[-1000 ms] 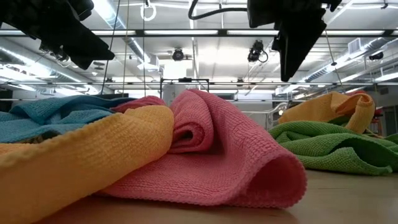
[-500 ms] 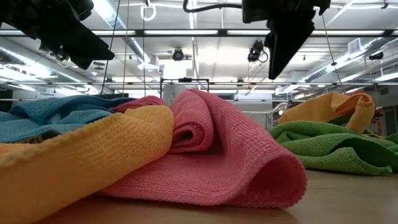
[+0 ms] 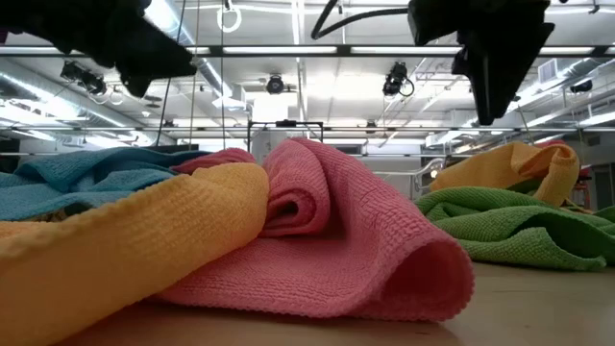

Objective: Fold microfiber towels
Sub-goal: Fold the bottom blue microfiber cloth

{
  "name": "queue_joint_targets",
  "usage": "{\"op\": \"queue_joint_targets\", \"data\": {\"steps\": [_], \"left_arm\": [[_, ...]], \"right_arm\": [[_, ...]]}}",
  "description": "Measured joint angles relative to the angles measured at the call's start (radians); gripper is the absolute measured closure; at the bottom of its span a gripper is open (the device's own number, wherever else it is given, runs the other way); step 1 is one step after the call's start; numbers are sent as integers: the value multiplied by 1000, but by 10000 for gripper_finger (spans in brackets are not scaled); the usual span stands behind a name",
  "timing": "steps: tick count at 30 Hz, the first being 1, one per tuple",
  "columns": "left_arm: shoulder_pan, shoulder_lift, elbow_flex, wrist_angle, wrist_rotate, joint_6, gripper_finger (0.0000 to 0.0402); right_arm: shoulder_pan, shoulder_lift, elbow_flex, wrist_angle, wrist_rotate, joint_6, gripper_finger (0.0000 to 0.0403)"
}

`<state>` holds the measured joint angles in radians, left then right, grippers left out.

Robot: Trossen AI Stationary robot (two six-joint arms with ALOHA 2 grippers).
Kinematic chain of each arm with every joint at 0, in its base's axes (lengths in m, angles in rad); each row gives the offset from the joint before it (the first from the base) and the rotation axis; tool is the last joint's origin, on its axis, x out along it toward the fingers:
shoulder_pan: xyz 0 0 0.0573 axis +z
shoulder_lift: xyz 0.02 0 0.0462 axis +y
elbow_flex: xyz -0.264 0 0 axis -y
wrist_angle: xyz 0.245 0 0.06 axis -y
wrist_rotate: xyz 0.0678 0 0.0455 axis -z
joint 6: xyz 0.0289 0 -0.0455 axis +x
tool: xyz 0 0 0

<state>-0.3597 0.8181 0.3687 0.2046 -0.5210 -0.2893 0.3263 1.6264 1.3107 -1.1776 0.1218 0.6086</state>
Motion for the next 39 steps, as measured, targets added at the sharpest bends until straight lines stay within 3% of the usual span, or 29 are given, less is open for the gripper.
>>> {"op": "queue_joint_targets", "data": {"steps": [7, 13, 16, 21, 30, 39], "left_arm": [[33, 2, 0, 111, 8, 47, 271], [31, 58, 9, 99, 174, 1, 271], [20, 112, 60, 21, 206, -14, 271], [-13, 228, 202, -210, 215, -18, 271], [-56, 391, 400, -646, 211, -200, 251], [-173, 407, 451, -784, 201, -305, 242]], "right_arm": [[53, 0, -41, 37, 56, 13, 240], [90, 0, -42, 334, 124, -116, 240], [84, 0, -42, 463, 124, -179, 240], [79, 0, -42, 525, 141, -226, 240], [79, 0, -65, 662, 234, -325, 240], [37, 36, -123, 935, 242, -495, 241]]}}
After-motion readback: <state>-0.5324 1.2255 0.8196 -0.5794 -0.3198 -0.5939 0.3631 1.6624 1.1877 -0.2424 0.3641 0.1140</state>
